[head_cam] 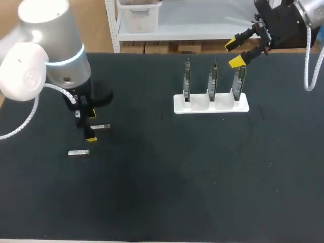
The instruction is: Pick up the optical module with the left hand, and insert it into the network port with the right hand.
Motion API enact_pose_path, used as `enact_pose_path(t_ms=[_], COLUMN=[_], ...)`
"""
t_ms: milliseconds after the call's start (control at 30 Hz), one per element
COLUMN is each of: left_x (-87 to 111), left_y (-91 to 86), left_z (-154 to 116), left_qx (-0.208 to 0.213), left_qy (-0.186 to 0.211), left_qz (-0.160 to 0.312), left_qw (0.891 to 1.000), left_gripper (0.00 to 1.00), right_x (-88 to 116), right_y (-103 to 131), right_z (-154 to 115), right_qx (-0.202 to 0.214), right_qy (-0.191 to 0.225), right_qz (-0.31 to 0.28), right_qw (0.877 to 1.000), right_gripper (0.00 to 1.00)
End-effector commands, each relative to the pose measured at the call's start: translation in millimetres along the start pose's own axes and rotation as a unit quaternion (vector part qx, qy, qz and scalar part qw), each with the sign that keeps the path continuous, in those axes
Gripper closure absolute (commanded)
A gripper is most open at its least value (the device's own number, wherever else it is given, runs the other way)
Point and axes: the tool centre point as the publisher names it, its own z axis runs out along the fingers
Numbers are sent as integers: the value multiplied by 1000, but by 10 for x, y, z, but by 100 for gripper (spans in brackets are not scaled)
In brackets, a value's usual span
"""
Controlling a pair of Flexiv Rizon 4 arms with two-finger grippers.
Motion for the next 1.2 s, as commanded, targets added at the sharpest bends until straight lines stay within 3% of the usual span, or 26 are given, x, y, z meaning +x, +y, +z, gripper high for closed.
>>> enact_pose_path(t_ms=[33,900,1000,1033,1067,1200], left_x=[-1,-101,-97,-92,-89,-75], left_y=[51,47,42,37,33,26], left_z=[7,62,65,65,65,67], left_qx=[11,28,32,32,31,29], left_qy=[0,7,6,6,9,14], left_qz=[6,34,35,36,35,35], left_qw=[1000,999,999,999,999,999], left_gripper=[0,0,64,94,100,100], right_x=[1,1,1,1,1,1], right_y=[3,3,3,3,3,3], right_z=[2,2,2,2,2,2], right_qx=[1,1,1,1,1,1], right_qy=[-1,-1,-1,-1,-1,-1], right_qz=[0,0,0,0,0,0], right_qw=[1000,1000,1000,1000,1000,1000], right_gripper=[0,0,0,0,0,0])
